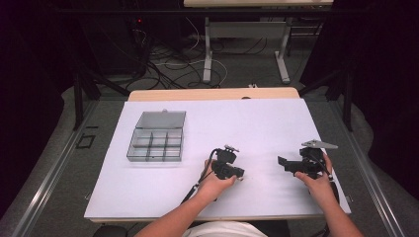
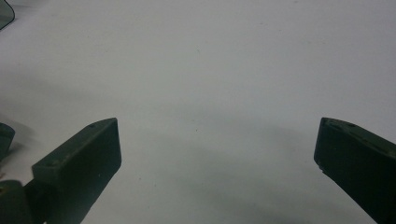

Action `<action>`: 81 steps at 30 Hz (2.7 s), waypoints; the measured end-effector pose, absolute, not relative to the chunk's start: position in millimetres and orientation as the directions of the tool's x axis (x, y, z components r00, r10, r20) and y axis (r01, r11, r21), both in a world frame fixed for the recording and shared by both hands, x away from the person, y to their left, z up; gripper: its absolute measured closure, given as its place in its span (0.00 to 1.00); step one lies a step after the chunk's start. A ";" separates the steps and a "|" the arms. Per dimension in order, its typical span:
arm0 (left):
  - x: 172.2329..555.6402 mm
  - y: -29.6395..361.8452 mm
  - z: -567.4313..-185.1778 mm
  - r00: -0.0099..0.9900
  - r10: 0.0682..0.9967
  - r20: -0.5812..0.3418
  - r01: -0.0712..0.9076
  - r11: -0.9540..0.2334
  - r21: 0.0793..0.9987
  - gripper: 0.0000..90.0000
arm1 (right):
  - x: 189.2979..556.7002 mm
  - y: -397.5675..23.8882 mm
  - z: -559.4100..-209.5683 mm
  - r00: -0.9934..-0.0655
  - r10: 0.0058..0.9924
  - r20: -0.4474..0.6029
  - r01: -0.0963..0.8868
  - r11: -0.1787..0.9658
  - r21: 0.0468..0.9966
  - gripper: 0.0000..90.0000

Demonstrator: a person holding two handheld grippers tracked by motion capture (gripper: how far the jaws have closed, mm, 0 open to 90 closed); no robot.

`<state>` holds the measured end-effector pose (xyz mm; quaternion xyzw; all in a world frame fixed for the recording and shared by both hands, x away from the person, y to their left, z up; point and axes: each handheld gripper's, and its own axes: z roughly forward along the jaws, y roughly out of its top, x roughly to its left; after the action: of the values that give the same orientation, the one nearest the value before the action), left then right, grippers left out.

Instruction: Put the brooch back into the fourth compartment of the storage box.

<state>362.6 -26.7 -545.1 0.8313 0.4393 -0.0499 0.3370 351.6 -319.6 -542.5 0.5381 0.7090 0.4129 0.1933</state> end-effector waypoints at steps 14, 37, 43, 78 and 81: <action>358.7 -14.7 -541.8 0.613 0.680 -0.403 0.765 -0.380 0.520 0.76 | 351.4 -319.4 -542.5 -0.346 0.923 0.171 0.604 0.079 0.793 0.00; 350.8 -22.1 -544.3 0.675 0.660 -0.329 0.714 -0.474 0.515 0.89 | 352.0 -319.0 -542.9 -0.353 0.920 0.167 0.604 0.087 0.793 0.00; 355.1 -18.9 -543.8 0.662 0.664 -0.347 0.726 -0.456 0.514 0.89 | 351.8 -319.0 -542.9 -0.349 0.921 0.173 0.609 0.082 0.789 0.00; 384.0 38.9 -507.9 0.516 0.770 -0.375 0.775 -0.233 0.587 0.89 | 351.6 -319.0 -542.9 -0.348 0.922 0.171 0.606 0.082 0.791 0.01; 384.9 44.7 -502.4 0.511 0.770 -0.382 0.775 -0.220 0.592 0.89 | 351.7 -318.9 -543.0 -0.347 0.922 0.172 0.607 0.082 0.791 0.01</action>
<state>384.9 44.7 -502.4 0.7810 0.4947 -0.0034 0.3811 351.7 -318.9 -543.0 0.5382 0.7101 0.4117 0.1913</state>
